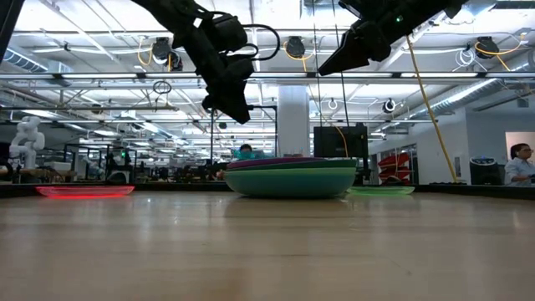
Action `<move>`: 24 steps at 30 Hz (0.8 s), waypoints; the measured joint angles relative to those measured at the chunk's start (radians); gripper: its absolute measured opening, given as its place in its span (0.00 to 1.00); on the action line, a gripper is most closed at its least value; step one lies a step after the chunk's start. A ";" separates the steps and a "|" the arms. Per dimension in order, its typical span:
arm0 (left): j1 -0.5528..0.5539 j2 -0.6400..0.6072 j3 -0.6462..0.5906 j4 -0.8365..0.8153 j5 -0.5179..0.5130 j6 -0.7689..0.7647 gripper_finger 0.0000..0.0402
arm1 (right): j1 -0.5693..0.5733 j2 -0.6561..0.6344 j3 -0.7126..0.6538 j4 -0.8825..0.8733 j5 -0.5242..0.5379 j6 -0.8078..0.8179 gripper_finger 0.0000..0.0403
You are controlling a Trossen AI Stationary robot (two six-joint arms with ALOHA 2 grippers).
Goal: Stack plastic plates
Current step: Stack the green plate on top of the blue plate
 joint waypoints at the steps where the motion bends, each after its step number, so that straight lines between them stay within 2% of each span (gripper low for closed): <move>1: 0.000 0.000 0.000 0.000 -0.001 -0.005 0.30 | 0.000 0.000 0.000 0.000 0.000 0.000 0.33; 6: -0.003 0.000 0.000 -0.008 0.009 0.013 0.38 | 0.000 0.000 0.000 0.000 0.000 0.000 0.33; 10: -0.028 0.000 0.000 -0.069 0.041 0.121 0.38 | 0.000 0.000 0.000 -0.013 0.000 0.004 0.33; 17: -0.114 -0.015 0.000 -0.087 0.037 0.163 0.38 | 0.000 0.000 0.000 -0.058 0.004 0.040 0.33; 24: -0.210 -0.041 0.000 -0.118 -0.064 0.243 0.38 | -0.013 -0.001 0.000 -0.103 0.105 0.161 0.33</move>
